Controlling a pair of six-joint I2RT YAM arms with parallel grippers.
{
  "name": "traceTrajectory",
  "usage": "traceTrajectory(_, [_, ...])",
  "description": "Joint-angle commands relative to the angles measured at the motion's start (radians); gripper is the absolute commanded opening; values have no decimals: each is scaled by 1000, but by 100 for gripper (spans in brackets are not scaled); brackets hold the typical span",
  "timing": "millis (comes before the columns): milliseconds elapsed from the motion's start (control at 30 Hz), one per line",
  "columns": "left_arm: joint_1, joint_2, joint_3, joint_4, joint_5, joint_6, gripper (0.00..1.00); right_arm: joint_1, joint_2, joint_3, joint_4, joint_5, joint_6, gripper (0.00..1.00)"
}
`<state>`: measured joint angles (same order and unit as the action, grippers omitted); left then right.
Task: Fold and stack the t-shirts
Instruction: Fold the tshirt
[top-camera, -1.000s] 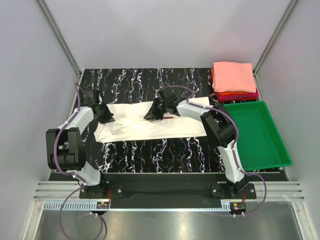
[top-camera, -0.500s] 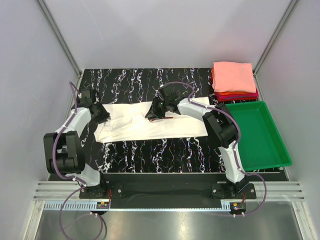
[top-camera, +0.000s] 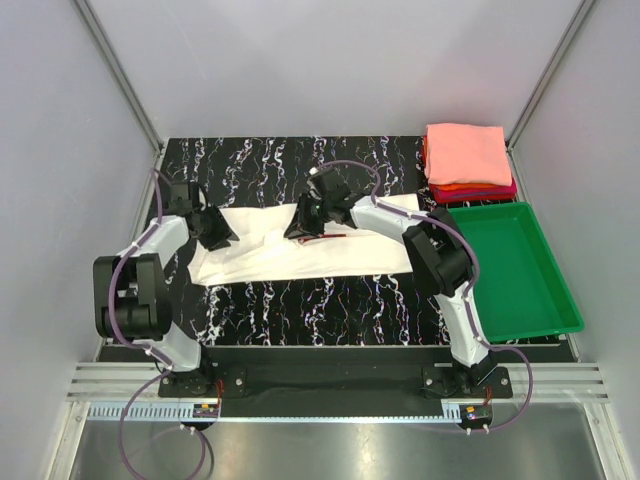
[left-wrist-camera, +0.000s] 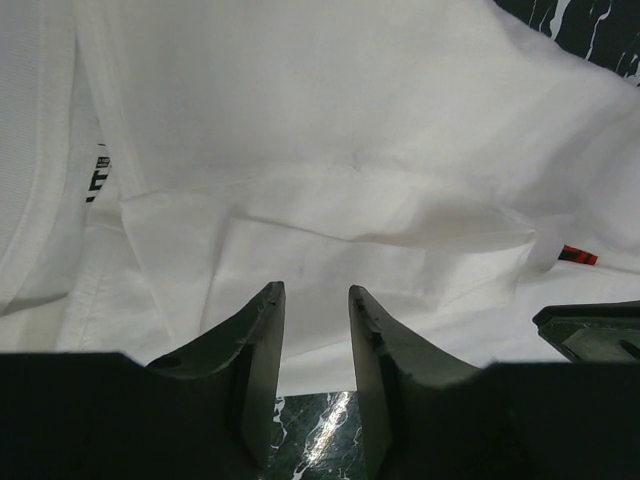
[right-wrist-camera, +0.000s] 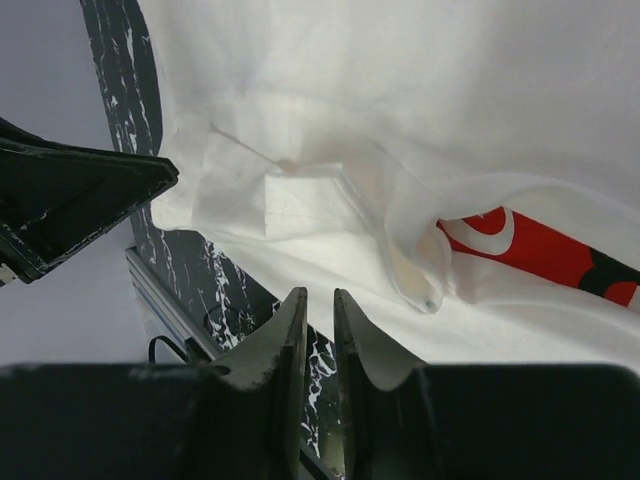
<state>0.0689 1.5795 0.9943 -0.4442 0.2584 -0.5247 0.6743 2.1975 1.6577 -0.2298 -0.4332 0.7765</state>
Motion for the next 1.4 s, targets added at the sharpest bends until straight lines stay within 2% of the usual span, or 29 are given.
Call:
traceTrajectory(0, [-9, 37, -3, 62, 1, -12, 37, 10, 54, 25, 4, -16, -20, 23])
traceTrajectory(300, [6, 237, 79, 33, -176, -18, 35, 7, 76, -32, -36, 122, -25, 21])
traceTrajectory(533, [8, 188, 142, 3, -209, -31, 36, 7, 36, -32, -32, 84, -36, 21])
traceTrajectory(700, [8, 157, 279, -28, -205, 5, 39, 5, -39, -13, -32, 60, -42, 22])
traceTrajectory(800, [8, 215, 362, -37, -171, 49, 39, -4, -38, 28, -36, 25, -51, 21])
traceTrajectory(967, [40, 367, 466, -48, -110, 57, 41, -33, 5, 99, -60, 13, -68, 20])
traceTrajectory(1200, [74, 505, 596, -68, -137, 66, 41, -42, 109, 194, -68, 28, -97, 16])
traceTrajectory(1367, [109, 562, 629, -73, -146, 58, 41, -51, 205, 244, -75, 43, -80, 14])
